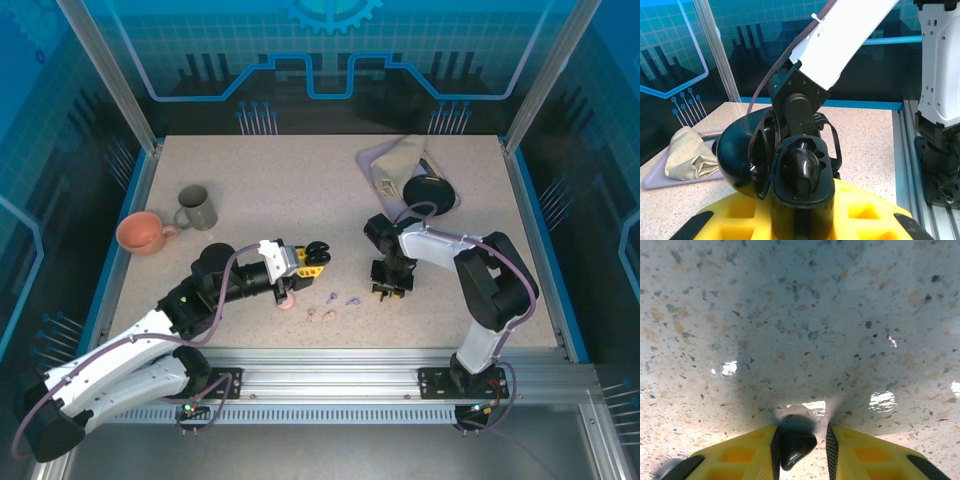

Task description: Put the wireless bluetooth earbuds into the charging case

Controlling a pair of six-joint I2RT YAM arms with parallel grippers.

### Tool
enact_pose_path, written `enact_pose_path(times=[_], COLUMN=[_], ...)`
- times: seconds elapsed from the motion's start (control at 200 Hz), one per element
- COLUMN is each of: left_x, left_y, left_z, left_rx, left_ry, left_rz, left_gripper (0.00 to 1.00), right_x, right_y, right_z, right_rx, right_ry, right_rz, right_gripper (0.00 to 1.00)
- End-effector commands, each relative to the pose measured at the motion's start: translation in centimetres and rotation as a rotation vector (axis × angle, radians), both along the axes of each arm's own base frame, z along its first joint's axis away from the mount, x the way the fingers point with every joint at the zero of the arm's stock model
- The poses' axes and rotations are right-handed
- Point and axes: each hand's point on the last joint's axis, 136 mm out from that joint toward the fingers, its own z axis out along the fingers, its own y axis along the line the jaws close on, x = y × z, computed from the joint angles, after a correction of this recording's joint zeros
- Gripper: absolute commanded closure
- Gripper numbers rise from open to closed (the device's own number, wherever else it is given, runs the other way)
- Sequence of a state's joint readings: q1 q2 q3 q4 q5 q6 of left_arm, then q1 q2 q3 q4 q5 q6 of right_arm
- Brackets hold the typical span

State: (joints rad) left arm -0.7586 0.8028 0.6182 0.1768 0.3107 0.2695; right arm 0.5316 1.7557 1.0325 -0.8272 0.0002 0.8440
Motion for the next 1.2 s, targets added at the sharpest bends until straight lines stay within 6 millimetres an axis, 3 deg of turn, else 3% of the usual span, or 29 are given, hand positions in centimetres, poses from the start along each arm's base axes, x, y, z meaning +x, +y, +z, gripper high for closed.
enact_pose_path(times=[0.0,0.565,0.865,1.026,1.196], left_x=[-0.7,-0.7,-0.2,0.3,1.0], left_y=[0.0,0.0,-0.5,-0.9,-1.3], left_z=[0.2,0.0,-1.3,-2.2,-2.9], left_rx=[-0.004,-0.003,-0.003,-0.018,-0.039], left_ry=[-0.018,-0.008,0.056,0.122,0.192], left_rz=[-0.026,-0.024,-0.018,-0.010,0.010], left_gripper=[0.98,0.98,0.98,0.98,0.99], right_x=[0.1,0.6,0.7,1.0,1.6], right_y=[0.8,0.9,0.7,0.4,0.3], right_z=[-0.8,0.0,1.5,3.5,7.6], right_rx=[-0.003,0.015,0.032,0.059,0.117], right_ry=[0.006,-0.048,-0.107,-0.195,-0.369], right_rz=[0.028,0.058,0.075,0.091,0.124], right_gripper=[0.69,0.76,0.76,0.76,0.77])
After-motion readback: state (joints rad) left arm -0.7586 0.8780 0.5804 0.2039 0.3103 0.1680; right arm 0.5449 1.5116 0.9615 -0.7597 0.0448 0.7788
